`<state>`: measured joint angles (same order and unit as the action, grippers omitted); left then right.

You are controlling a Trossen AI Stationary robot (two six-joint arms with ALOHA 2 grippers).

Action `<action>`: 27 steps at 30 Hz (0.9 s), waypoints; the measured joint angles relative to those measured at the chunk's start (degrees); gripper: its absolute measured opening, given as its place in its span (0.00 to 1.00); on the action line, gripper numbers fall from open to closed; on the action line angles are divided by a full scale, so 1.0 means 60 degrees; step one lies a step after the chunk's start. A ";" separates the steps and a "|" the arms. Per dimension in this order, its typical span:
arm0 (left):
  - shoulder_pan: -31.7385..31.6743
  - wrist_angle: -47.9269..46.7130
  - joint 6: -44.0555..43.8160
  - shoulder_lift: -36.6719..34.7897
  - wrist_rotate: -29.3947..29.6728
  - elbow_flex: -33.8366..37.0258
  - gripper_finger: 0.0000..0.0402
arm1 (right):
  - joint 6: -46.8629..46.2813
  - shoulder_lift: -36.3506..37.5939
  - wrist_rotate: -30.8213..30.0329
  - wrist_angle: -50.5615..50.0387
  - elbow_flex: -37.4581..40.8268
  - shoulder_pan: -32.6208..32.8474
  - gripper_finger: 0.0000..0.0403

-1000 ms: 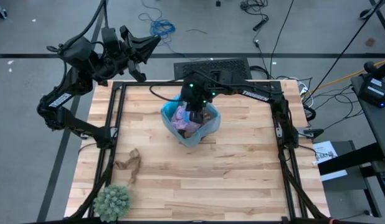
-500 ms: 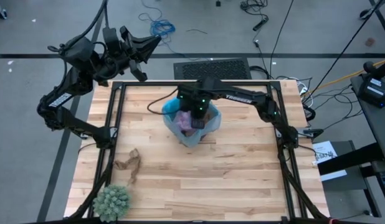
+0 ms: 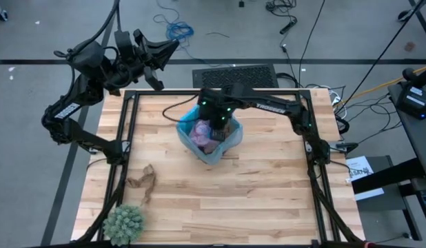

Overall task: Pick and place trash into bin
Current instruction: Put the pink plastic bag into the brown trash bin

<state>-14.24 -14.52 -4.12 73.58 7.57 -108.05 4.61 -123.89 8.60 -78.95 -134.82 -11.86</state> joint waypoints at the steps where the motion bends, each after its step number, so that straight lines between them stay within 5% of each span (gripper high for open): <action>1: 0.0000 0.0004 0.0000 0.0000 0.0000 0.0000 0.00 | -0.0099 0.0185 -0.0006 0.0092 0.0000 -0.0006 0.00; 5: -0.0002 0.0000 0.0004 0.0000 0.0000 0.0000 0.00 | -0.0470 0.0686 0.0070 0.0228 -0.0008 -0.0025 0.00; 10: 0.0000 0.0008 0.0007 0.0000 0.0000 0.0000 0.00 | -0.0811 0.1154 0.2386 0.1196 -0.0041 0.0077 0.00; 23: -0.0003 -0.0025 -0.0003 0.0000 0.0000 0.0000 0.00 | -0.0896 -0.0216 0.2291 0.2245 0.0000 0.0388 0.00; 27: -0.0004 -0.0029 0.0000 0.0000 0.0000 0.0000 0.00 | -0.0642 -0.0244 0.1132 0.1703 -0.0022 0.0205 0.00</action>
<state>-14.26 -14.70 -4.12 73.58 7.57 -108.05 0.76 -125.35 15.39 -68.74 -134.96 -10.63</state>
